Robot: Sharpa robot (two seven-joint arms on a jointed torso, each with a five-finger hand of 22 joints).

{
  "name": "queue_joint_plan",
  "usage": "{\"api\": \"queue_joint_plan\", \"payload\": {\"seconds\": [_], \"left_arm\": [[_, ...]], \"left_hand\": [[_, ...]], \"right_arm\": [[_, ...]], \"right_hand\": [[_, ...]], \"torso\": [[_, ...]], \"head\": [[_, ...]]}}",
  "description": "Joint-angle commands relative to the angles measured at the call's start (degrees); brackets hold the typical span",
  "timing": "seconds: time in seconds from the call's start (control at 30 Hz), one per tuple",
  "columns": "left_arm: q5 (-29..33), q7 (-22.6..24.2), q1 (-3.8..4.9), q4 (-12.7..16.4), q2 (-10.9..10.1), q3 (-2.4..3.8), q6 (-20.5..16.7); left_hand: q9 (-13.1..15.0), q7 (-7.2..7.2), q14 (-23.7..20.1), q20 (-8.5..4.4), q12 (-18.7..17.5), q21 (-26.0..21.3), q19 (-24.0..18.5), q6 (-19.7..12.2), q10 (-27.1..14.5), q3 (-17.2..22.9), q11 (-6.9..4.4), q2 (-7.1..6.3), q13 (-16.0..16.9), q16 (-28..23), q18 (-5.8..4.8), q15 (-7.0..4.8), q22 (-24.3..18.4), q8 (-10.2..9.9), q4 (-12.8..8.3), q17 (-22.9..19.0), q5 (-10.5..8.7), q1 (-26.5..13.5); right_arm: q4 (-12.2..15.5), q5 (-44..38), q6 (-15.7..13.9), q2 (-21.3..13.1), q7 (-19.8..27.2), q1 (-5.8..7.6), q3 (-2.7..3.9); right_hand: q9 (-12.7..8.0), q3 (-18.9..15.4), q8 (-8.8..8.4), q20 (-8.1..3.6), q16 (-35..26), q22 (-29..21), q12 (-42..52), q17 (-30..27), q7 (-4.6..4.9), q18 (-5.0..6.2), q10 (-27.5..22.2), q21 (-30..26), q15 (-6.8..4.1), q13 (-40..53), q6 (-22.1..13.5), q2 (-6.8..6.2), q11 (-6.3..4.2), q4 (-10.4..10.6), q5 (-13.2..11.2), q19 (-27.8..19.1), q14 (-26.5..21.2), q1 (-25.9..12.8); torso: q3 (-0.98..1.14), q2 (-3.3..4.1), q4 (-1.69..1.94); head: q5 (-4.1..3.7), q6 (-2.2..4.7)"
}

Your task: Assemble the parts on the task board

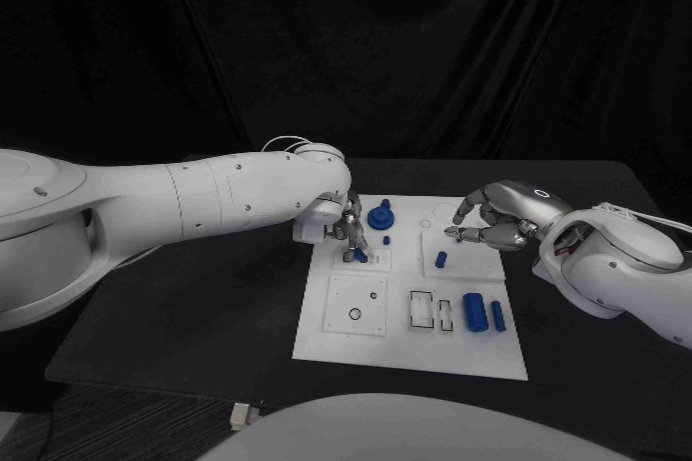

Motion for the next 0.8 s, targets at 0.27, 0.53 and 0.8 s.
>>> {"api": "queue_joint_plan", "payload": {"seconds": [0.27, 0.53, 0.8], "left_arm": [[0.3, -0.6, -0.38, -0.2, 0.4, 0.04, 0.5], [0.3, -0.5, -0.47, -0.4, 0.4, 0.04, 0.5], [0.3, -0.3, -0.53, -0.5, 0.4, 0.04, 0.6]], "left_hand": [[0.2, 0.16, 5.9, -0.39, 8.5, -0.4, 3.5, 0.3, 9.2, 0.4, -2.75, -0.15, 30.1, 0.2, -0.36, -0.25, 11.8, -0.3, 0.3, 15.1, -0.99, -1.2], [0.3, 0.21, 5.9, -0.35, 8.5, -0.4, 3.4, 0.4, 9.2, 0.6, -2.71, -0.32, 30.1, 0.2, -0.34, -0.21, 11.8, -0.5, 0.8, 15.1, -2.61, -2.1], [0.7, 0.39, 5.9, -0.25, 8.5, -0.5, 3.4, 0.4, 9.2, 0.3, -2.55, -0.66, 30.1, 0.2, -0.33, -0.09, 11.8, -0.9, 2.1, 15.1, -5.71, -3.9]], "right_arm": [[0.0, -0.1, 0.5, 0.0, -1.0, -0.21, 0.04], [0.0, -0.1, 0.6, -0.1, -1.1, -0.23, 0.04], [0.0, -0.1, 0.5, 0.0, -1.2, -0.24, 0.04]], "right_hand": [[-0.1, 0.1, -0.28, -0.39, -0.4, 11.1, 0.2, 13.9, -0.10, 1.15, 6.0, -0.5, -0.30, 15.1, 0.3, 0.02, -0.19, -0.4, 0.4, 0.1, 5.6, 0.6], [-0.1, 0.1, -0.28, -0.39, -0.4, 11.1, 0.2, 13.9, -0.10, 1.15, 6.0, -0.5, -0.30, 15.1, 0.3, 0.02, -0.19, -0.4, 0.4, 0.1, 5.6, 0.6], [-0.1, 0.1, -0.30, -0.39, -0.5, 11.1, 0.2, 13.8, -0.09, 1.18, 6.0, -0.6, -0.31, 15.1, 0.3, 0.02, -0.18, -0.4, 0.5, 0.1, 5.6, 0.6]], "torso": [[-0.09, 0.04, -0.10], [-0.07, 0.02, -0.10], [-0.11, 0.02, -0.21]], "head": [[0.26, -0.01], [0.21, -0.01], [0.26, -0.01]]}}
